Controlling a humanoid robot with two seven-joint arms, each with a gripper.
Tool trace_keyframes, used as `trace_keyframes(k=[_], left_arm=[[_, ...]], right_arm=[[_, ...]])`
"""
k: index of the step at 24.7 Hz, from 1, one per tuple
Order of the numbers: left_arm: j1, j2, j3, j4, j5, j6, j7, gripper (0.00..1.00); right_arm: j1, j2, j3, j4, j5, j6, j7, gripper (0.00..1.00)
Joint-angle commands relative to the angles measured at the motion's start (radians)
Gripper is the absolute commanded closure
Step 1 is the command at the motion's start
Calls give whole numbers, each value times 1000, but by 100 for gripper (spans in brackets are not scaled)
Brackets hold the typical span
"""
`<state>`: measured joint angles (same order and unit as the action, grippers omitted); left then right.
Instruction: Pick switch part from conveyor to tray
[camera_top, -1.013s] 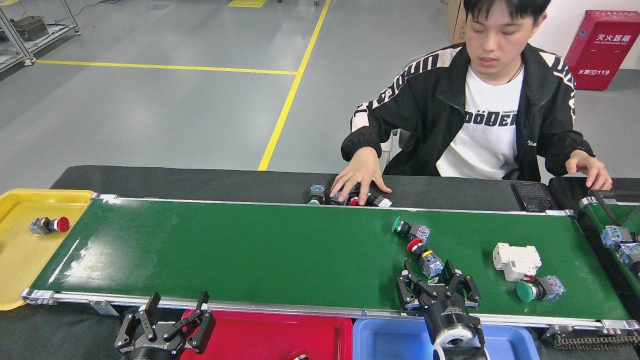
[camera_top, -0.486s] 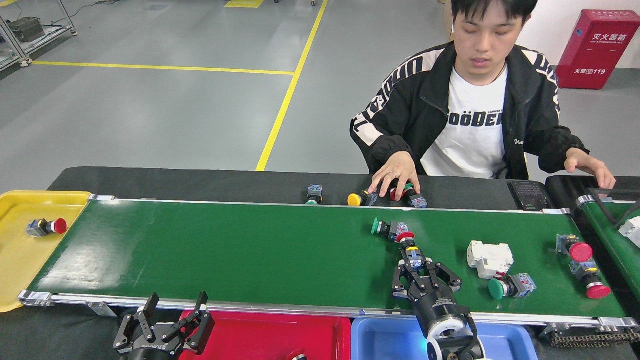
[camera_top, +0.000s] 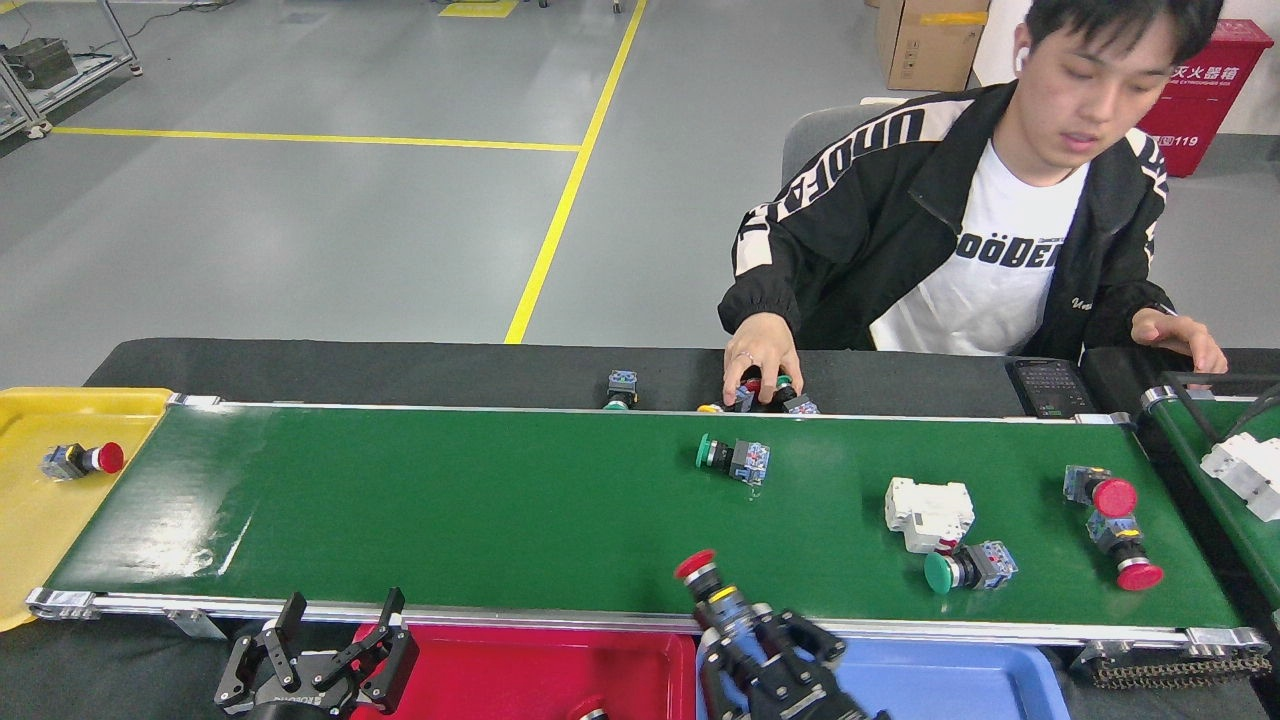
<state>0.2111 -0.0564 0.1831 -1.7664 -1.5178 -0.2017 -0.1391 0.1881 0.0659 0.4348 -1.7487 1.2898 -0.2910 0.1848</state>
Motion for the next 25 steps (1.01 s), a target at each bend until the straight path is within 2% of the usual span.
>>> trace_keyframes(k=[1,8,10,13,16,18,21,25], left_arm=[[-6,-3,-2,-13,-1,1,9,0],[-9,-2,-2,-13,1,-2,10,0],[-18,-5,-13,-13,-1,-2,9,0],[-65,7,-93,-11,-10,2,-2,0],[-108,4,-132,-8,-73,-5,-23,0],[-151,1,-154,4,-102,-8,-23,0],[-260,3,-235,105,-125,-4,-23,0],[-404,-3,-289,292,-157,1,-20,0]], right_arm=[[-12,15,21,-2,0,47,16,11],[-33,22,-31,-17,-1,127,13,11],[-36,23,-139,-21,-1,147,7,11],[-36,20,-332,-21,-3,142,-8,11],[-22,-38,-493,-21,-12,118,-97,6],[11,-72,-556,-21,-26,78,-134,6],[54,-72,-587,-21,-49,65,-134,7],[44,-47,-582,-20,-49,75,-123,10]])
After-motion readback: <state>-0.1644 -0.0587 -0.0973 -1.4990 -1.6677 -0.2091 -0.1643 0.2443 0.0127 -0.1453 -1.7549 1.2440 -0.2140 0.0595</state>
